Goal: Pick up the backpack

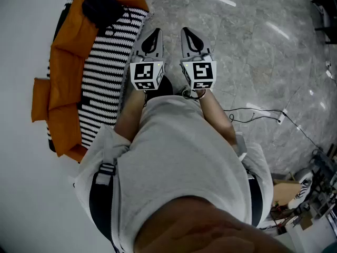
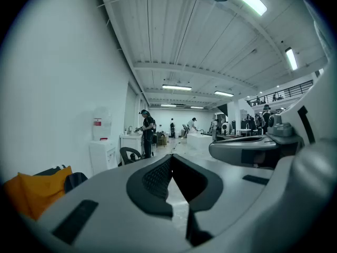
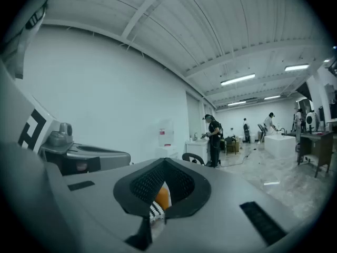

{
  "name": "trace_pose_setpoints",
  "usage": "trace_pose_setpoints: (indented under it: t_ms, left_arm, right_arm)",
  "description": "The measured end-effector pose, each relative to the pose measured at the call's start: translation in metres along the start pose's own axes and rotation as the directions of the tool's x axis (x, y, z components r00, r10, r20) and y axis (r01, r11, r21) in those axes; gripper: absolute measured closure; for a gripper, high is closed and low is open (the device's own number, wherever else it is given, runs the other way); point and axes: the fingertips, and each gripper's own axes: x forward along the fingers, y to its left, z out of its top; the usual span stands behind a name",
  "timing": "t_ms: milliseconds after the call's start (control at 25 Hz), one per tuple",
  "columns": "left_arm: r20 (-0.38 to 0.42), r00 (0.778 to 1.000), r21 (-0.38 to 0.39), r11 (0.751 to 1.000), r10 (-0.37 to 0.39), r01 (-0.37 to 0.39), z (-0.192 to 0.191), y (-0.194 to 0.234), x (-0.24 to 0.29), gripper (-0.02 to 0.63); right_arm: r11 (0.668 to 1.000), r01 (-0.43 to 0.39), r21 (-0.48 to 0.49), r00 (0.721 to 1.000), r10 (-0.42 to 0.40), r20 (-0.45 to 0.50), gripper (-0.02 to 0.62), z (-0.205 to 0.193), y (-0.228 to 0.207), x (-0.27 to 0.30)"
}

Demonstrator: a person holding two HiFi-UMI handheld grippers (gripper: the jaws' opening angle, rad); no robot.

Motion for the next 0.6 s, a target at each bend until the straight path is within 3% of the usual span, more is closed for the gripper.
trace_pose_setpoints:
  t_ms: [600]
  left_arm:
    - [-0.067, 0.998, -0.058, 0.998, 0.020, -0.024, -0.032, 0.003, -0.011, 0.594]
  right_arm:
    - [0.999, -0.030, -0.037, 0.999, 0.030, -0.014, 0.555, -0.017, 0.021, 0.004]
